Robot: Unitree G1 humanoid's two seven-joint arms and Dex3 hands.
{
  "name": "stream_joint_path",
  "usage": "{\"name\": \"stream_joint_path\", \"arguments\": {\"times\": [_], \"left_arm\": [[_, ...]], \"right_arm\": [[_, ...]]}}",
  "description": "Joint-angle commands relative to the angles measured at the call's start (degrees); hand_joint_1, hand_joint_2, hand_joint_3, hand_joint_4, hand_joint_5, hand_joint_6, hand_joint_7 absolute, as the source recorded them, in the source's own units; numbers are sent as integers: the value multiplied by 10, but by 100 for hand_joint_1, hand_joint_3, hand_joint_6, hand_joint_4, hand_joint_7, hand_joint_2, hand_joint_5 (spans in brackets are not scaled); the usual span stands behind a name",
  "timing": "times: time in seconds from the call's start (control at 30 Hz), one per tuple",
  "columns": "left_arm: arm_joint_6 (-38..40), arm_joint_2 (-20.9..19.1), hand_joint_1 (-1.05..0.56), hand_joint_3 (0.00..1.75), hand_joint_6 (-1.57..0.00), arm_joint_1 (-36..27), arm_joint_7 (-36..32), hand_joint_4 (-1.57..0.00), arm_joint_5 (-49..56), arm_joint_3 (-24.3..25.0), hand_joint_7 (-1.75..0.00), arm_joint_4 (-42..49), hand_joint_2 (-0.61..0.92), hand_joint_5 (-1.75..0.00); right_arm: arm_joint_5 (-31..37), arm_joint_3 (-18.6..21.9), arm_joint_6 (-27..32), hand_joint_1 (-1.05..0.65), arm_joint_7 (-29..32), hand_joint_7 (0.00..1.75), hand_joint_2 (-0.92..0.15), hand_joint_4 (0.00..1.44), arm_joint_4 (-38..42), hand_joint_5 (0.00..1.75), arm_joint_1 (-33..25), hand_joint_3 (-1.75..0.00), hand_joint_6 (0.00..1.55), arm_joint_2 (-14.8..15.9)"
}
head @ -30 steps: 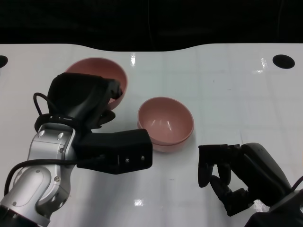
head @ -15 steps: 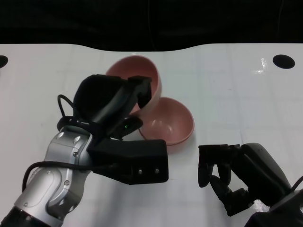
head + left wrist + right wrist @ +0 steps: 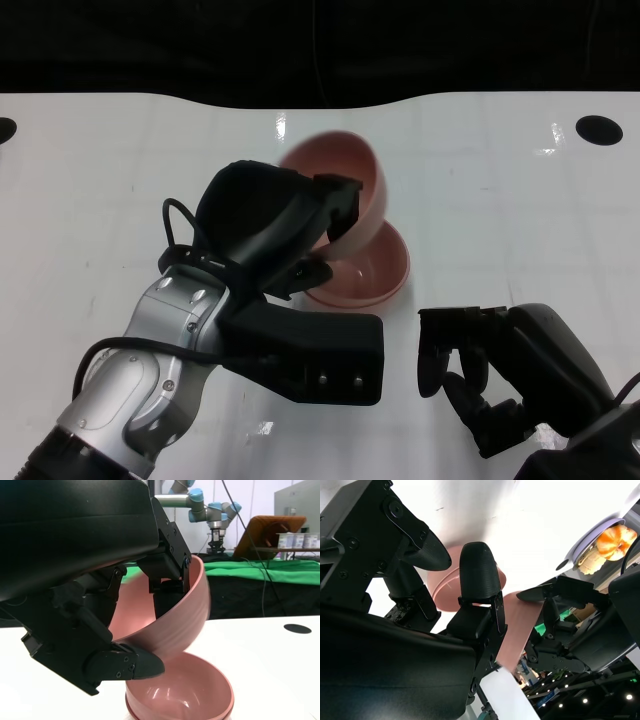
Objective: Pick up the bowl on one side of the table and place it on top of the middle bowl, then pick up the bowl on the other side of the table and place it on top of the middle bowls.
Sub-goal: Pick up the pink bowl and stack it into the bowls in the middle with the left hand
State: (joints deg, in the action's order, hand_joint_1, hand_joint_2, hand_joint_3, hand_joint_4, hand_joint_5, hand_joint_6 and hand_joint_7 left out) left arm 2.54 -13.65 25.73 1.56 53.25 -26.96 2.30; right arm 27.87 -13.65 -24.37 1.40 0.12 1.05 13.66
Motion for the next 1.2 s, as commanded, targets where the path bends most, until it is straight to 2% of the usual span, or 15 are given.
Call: {"name": "stream_joint_path", "arguments": {"times": [0.03, 0.07, 0.2, 0.27, 0.37, 0.5, 0.57, 0.73, 0.87, 1.07, 1.2], "left_arm": [[-5, -7, -30, 28, -83, 14, 15, -92, 0, -5, -122, 17, 89, -175], [-6, -7, -29, 27, -82, 16, 18, -92, -1, -8, -124, 23, 90, -175], [-15, -3, -25, 29, -89, 22, 23, -90, -3, -14, -108, 46, 88, -175], [-18, -3, -25, 33, -89, 25, 28, -90, -4, -18, -112, 56, 87, -175], [-21, -3, -25, 45, -83, 32, 33, -87, -2, -27, -131, 75, 80, -175], [-20, 0, -25, 52, -79, 38, 35, -86, 4, -36, -137, 95, 75, -175], [-20, 0, -27, 54, -77, 39, 34, -85, 6, -38, -134, 101, 76, -175], [-15, 2, -26, 59, -83, 37, 4, -86, 19, -41, -114, 116, 74, -175], [-3, 5, -27, 62, -83, 34, -13, -91, 27, -42, -112, 121, 73, -175], [33, 3, -28, 61, -82, 27, -28, -88, 66, -49, -105, 110, 77, -175], [30, 0, -29, 55, -78, 21, -48, -91, 62, -45, -114, 97, 79, -175]], "right_arm": [[-3, 3, 3, -4, 1, 148, -11, 96, 0, 175, 2, -165, 86, 2], [-3, 3, 3, -5, 0, 148, -11, 96, 1, 175, 2, -165, 86, 2], [-3, 2, 3, -5, 1, 148, -11, 96, 1, 175, 2, -165, 86, 1], [-3, 2, 5, -6, 0, 148, -11, 96, -1, 175, 1, -165, 86, 1], [-4, 1, 6, -6, 0, 149, -10, 96, -3, 175, 0, -165, 86, 0], [-1, 1, 8, -6, 1, 149, -10, 96, -5, 175, -2, -165, 86, 1], [-1, 1, 8, -7, 1, 149, -10, 96, -6, 175, -2, -165, 85, 1], [0, -1, 10, -6, 2, 150, -10, 96, -6, 175, 0, -164, 86, 0], [-1, -1, 8, -7, 2, 150, -10, 97, -4, 175, 1, -164, 86, 1], [2, 0, 11, -7, 2, 150, -10, 97, -6, 175, -1, -164, 86, 1], [3, 0, 7, -6, 4, 150, -10, 97, -4, 175, -1, -164, 86, 2]]}}
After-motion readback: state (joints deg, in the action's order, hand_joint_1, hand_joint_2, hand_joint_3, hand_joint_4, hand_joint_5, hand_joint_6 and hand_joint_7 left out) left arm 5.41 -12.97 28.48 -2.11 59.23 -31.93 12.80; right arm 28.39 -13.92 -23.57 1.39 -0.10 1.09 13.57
